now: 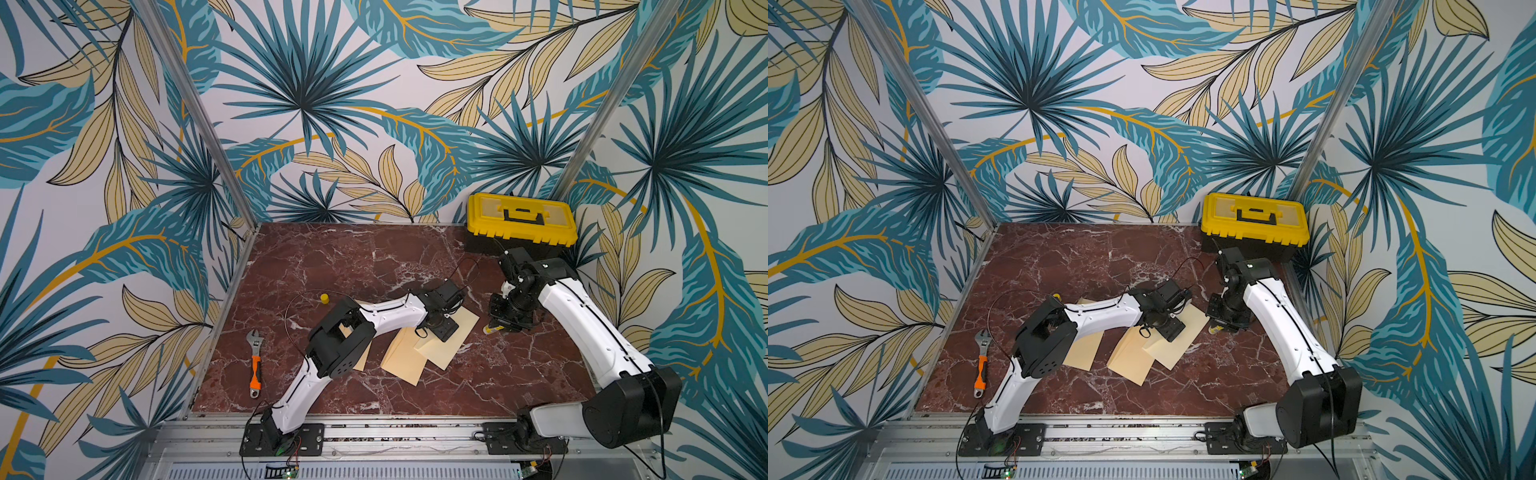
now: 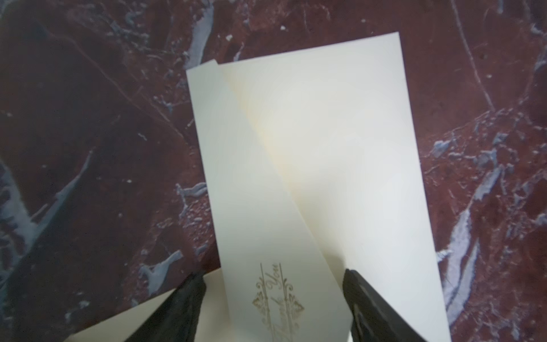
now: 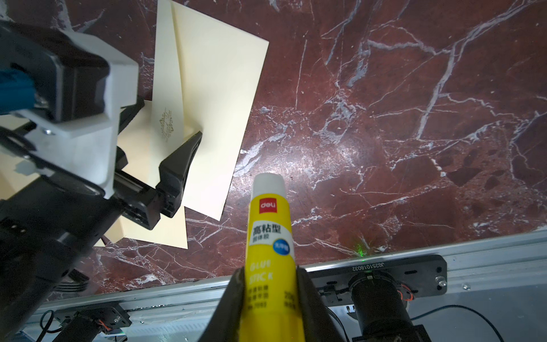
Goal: Seal the envelope with a glue stick
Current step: Move the envelope to the center of the board.
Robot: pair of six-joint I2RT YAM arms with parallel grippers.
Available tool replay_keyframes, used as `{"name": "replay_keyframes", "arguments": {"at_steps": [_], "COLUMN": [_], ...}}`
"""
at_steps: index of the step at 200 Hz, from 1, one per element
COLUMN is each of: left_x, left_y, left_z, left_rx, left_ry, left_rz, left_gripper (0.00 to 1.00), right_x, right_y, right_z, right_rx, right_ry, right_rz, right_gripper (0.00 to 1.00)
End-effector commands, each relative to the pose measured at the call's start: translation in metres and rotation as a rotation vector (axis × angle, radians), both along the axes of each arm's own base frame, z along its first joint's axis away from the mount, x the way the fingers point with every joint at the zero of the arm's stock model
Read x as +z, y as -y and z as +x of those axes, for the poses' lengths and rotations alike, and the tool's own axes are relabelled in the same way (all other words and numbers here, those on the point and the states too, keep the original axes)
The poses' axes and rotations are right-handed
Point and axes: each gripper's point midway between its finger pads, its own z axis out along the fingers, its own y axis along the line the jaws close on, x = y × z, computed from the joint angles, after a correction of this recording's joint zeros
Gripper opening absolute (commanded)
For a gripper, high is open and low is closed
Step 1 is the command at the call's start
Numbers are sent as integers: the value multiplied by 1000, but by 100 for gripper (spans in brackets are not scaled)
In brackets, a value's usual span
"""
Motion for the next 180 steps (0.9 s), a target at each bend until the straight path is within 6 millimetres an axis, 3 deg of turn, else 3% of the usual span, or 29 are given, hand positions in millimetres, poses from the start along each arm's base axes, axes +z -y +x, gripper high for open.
{"name": "replay_keyframes", "arguments": {"at_steps": [1, 103, 112, 130, 180], "left_x": [-9, 1, 4, 14, 25], "left_y": [-10, -17, -19, -22, -27], "left_z": [3, 9, 11, 16, 23], "left_rx": [41, 101, 109, 121, 137], "left_ry": [-44, -126, -115, -74, -33], "left_rz": [-3, -143, -150, -154, -164], "left_gripper": [73, 43, 43, 56, 58], "right_x": [2, 4, 4, 5, 8], "right_y": [1, 1, 0, 0, 0], "right_z": [1, 4, 4, 4, 4], "right_rx": [7, 8, 7, 8, 10], "right_ry": [0, 9, 10, 12, 16], "right_rz": [-15, -11, -9, -8, -7], "right_gripper": [0, 0, 0, 0, 0]}}
